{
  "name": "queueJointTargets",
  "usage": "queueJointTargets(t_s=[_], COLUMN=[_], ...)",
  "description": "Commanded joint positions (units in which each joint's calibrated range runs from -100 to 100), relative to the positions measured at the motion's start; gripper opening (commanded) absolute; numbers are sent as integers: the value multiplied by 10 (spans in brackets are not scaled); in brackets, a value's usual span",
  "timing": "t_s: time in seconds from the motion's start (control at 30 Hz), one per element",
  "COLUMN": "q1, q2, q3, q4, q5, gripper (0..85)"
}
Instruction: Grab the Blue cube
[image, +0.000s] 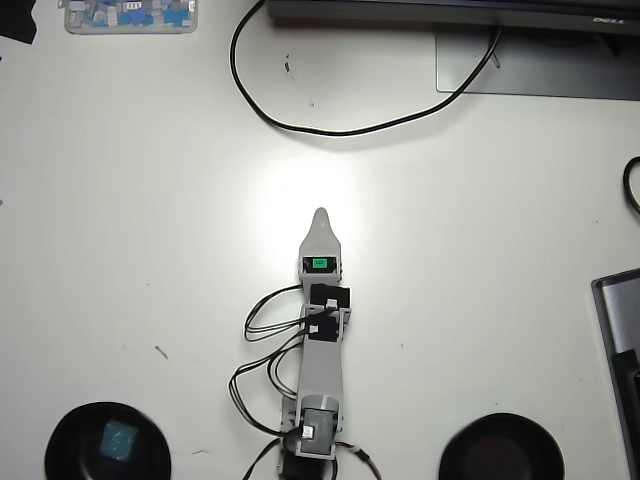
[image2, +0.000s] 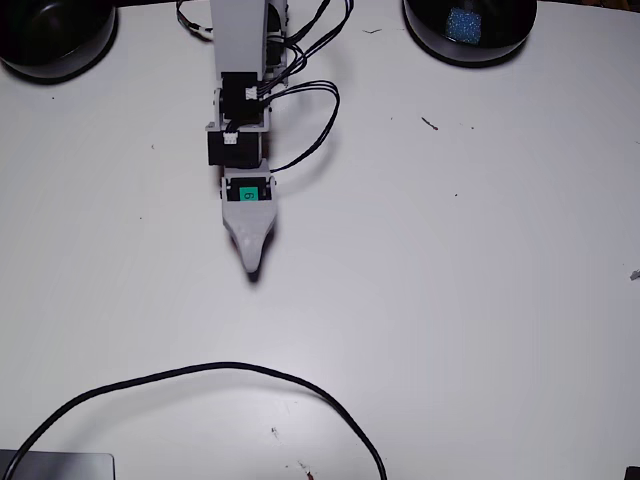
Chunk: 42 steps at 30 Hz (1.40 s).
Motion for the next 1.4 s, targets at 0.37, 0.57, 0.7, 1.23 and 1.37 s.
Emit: queueJointTargets(t_s=[0.37, 0.57, 0.7, 1.23, 1.37], q1=[2, 2, 2, 2, 9], q2=[-19, -19, -19, -19, -19], q3=[8, 8, 8, 8, 7], q4=[16, 16, 15, 16, 17], q5=[0, 0, 0, 0, -1], gripper=[490, 490, 490, 490, 490])
